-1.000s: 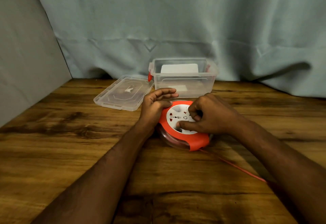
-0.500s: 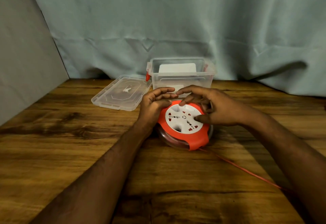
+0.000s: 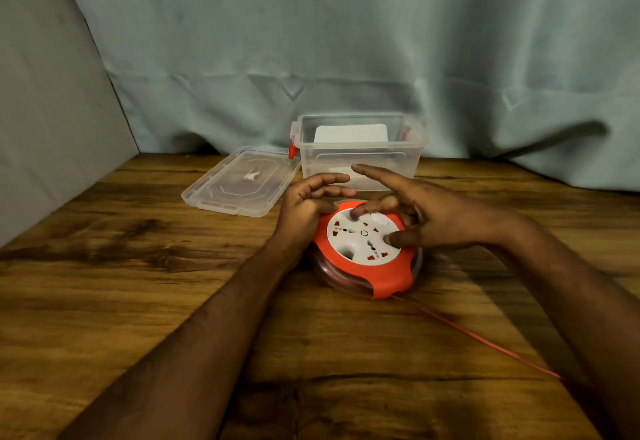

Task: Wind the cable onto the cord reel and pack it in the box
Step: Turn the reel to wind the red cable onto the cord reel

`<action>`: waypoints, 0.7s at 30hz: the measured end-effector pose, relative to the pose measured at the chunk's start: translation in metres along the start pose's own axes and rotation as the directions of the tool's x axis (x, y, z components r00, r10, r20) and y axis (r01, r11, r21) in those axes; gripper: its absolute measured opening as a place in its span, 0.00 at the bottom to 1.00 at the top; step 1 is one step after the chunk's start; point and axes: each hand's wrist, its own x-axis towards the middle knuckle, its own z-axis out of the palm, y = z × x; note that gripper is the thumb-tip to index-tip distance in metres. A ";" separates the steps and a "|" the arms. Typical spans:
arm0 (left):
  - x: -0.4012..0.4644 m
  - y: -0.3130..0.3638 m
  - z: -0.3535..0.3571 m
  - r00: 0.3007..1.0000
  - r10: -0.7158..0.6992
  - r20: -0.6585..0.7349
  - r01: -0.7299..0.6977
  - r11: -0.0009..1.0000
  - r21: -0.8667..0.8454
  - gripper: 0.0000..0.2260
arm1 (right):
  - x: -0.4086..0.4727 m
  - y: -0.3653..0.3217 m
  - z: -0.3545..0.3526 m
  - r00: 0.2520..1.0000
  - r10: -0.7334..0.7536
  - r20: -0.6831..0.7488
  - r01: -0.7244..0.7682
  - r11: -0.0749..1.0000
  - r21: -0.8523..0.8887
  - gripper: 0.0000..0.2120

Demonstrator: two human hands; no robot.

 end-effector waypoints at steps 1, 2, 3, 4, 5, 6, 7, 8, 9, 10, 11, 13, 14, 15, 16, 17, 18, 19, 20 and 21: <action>0.001 0.000 0.000 1.000 -0.006 0.001 0.006 1.000 -0.003 0.24 | -0.001 0.000 0.000 1.000 0.009 -0.007 -0.009 1.000 0.015 0.55; 0.001 0.000 0.000 1.000 -0.009 0.000 0.009 1.000 -0.002 0.24 | 0.000 0.000 0.001 1.000 0.020 -0.018 -0.019 1.000 0.021 0.56; 0.001 0.000 0.000 1.000 -0.012 -0.001 0.012 1.000 0.001 0.24 | 0.000 -0.002 0.002 0.999 0.029 -0.036 -0.029 1.000 0.010 0.57; 0.002 0.000 -0.001 1.000 -0.014 -0.002 0.014 1.000 0.001 0.24 | 0.000 -0.005 0.003 0.997 0.039 -0.059 -0.041 0.999 -0.026 0.58; 0.002 0.000 -0.001 1.000 -0.015 -0.004 0.015 1.000 -0.004 0.23 | 0.000 -0.009 0.004 0.996 0.045 -0.082 -0.051 0.996 -0.071 0.59; 0.001 0.000 -0.001 1.000 -0.015 -0.007 0.015 1.000 -0.011 0.23 | 0.000 -0.012 0.004 0.993 0.053 -0.101 -0.064 0.992 -0.108 0.59; 0.001 0.000 -0.001 1.000 -0.014 -0.011 0.014 1.000 -0.016 0.23 | 0.000 -0.015 0.005 0.991 0.056 -0.121 -0.072 0.988 -0.134 0.59; 0.001 0.000 -0.001 1.000 -0.013 -0.016 0.013 1.000 -0.020 0.23 | 0.000 -0.017 0.005 0.988 0.063 -0.138 -0.082 0.987 -0.139 0.59; 0.001 0.000 -0.001 1.000 -0.013 -0.022 0.012 1.000 -0.024 0.23 | -0.001 -0.019 0.005 0.986 0.068 -0.153 -0.089 0.987 -0.136 0.58; 0.001 0.000 -0.001 0.999 -0.012 -0.030 0.011 1.000 -0.028 0.23 | -0.002 -0.020 0.005 0.983 0.072 -0.169 -0.095 0.986 -0.135 0.56; 0.001 0.000 -0.001 0.999 -0.010 -0.039 0.009 0.999 -0.033 0.23 | -0.003 -0.021 0.005 0.980 0.072 -0.185 -0.100 0.984 -0.146 0.53; 0.001 0.001 -0.001 0.999 -0.007 -0.054 0.005 0.999 -0.038 0.23 | -0.004 -0.024 0.004 0.976 0.072 -0.204 -0.112 0.975 -0.190 0.49; 0.001 0.001 -0.002 0.998 -0.008 -0.057 0.006 0.999 -0.037 0.22 | -0.005 -0.025 0.005 0.975 0.072 -0.211 -0.118 0.970 -0.213 0.47; 0.001 0.001 -0.002 0.998 -0.009 -0.059 0.007 0.999 -0.036 0.22 | -0.004 -0.026 0.004 0.974 0.072 -0.217 -0.123 0.965 -0.230 0.46; 0.001 0.002 -0.002 0.998 -0.011 -0.059 0.009 0.999 -0.035 0.22 | -0.004 -0.026 0.004 0.972 0.075 -0.221 -0.129 0.962 -0.241 0.45; 0.001 0.002 -0.002 0.998 -0.012 -0.058 0.010 0.999 -0.035 0.22 | -0.004 -0.027 0.004 0.971 0.076 -0.225 -0.133 0.960 -0.247 0.44; 0.001 0.002 -0.001 0.998 -0.013 -0.058 0.011 0.999 -0.034 0.22 | -0.004 -0.027 0.004 0.971 0.077 -0.228 -0.136 0.958 -0.254 0.43; 0.000 0.002 -0.001 0.998 -0.013 -0.057 0.011 0.999 -0.034 0.22 | -0.003 -0.027 0.005 0.970 0.070 -0.232 -0.133 0.954 -0.267 0.42; 0.000 0.003 0.000 0.998 -0.014 -0.057 0.012 0.999 -0.036 0.22 | -0.002 -0.027 0.007 0.970 0.064 -0.235 -0.131 0.951 -0.280 0.40; 0.000 0.003 0.000 0.998 -0.016 -0.058 0.014 0.999 -0.041 0.22 | -0.001 -0.026 0.008 0.970 0.055 -0.238 -0.126 0.948 -0.292 0.39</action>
